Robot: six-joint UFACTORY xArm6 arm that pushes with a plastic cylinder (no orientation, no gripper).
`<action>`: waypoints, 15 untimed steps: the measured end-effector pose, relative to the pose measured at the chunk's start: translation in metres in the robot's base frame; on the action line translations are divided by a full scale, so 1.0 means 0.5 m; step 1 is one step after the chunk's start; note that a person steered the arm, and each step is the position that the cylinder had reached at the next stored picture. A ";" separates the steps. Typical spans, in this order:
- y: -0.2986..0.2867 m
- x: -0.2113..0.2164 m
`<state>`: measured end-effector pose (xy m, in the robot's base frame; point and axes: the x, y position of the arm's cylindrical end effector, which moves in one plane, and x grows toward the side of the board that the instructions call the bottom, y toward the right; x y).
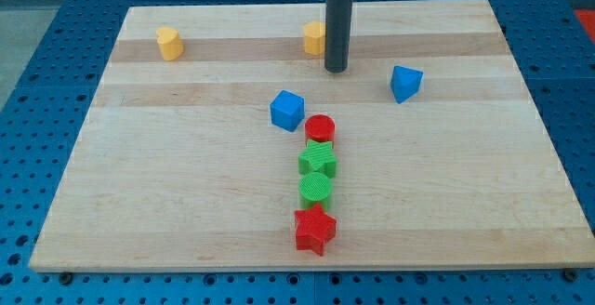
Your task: Point your arm towards bottom center
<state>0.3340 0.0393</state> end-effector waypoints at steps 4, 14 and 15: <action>-0.039 -0.020; -0.264 0.423; -0.230 0.489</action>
<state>0.5786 -0.0757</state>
